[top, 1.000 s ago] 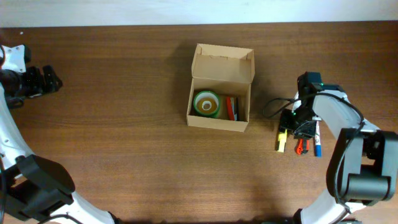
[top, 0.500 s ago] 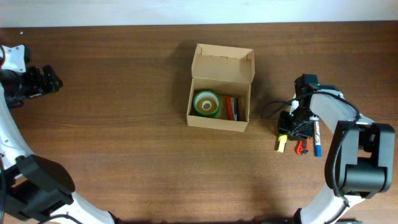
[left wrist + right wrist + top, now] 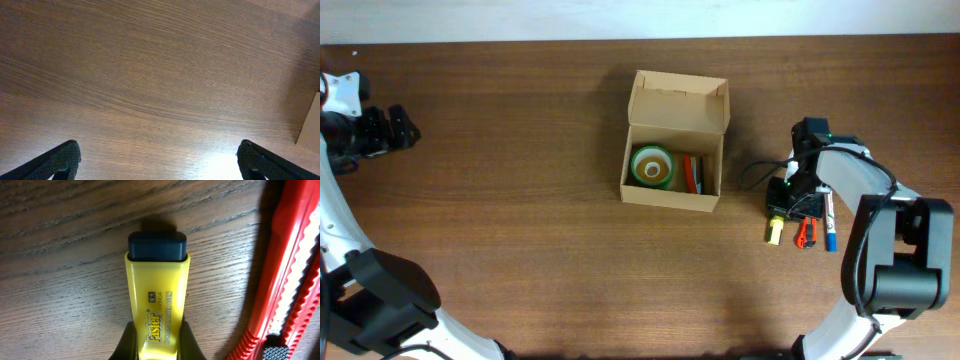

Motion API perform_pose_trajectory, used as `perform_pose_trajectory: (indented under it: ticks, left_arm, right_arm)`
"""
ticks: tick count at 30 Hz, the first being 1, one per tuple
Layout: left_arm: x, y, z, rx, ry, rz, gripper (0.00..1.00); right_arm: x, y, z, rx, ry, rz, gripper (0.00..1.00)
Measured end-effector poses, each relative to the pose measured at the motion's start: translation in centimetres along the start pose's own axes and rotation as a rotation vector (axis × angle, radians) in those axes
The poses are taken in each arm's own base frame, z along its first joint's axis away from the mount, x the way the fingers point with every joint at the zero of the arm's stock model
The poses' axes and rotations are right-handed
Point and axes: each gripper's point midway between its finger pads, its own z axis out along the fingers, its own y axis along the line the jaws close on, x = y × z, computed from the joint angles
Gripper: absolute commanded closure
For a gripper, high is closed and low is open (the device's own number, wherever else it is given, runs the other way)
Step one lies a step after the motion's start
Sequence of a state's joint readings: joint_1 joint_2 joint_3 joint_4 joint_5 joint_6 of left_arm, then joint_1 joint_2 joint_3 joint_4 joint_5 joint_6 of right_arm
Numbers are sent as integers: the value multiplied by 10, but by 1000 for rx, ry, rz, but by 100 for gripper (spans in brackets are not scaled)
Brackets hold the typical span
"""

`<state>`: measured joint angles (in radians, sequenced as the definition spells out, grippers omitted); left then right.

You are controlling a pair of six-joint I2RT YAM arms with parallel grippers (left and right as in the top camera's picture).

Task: Pack container
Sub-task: 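Move the right gripper to the yellow highlighter and grasp it, then lift the yellow highlighter and carry it over the box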

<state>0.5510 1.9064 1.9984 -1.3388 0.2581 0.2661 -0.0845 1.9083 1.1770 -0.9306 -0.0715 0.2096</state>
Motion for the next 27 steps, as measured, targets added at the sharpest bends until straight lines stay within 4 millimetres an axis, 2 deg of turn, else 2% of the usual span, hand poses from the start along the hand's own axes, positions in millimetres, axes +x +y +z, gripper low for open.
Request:
perform_pose_trajectory:
  ticks: [4,7,11,16,19,22,24,27]
  left_arm:
    - [0,0,0,0,0,0,0]
    - [0,0,0,0,0,0,0]
    - [0,0,0,0,0,0,0]
    - [0,0,0,0,0,0,0]
    - [0,0,0,0,0,0,0]
    - [0,0,0,0,0,0,0]
    - [0,0,0,0,0,0,0]
    - [0,0,0,0,0,0,0]
  right_arm:
    - [-2,8,-6,-36,17,-1,96]
    - [-12,17,-25,-63,6,-4,96]
    - [-39,29,-69,-94,-69,-16,96]
    - [-71,51,-141,-134,-217,-55,96]
    - [-79,74,-181,-156,-305,-104,96]
    - [-79,107,-215,-185,-385,-175,96]
    - [-72,130,-228,-199,-414,-219,96]
    - [-57,163,-232,-213,-423,-276,96]
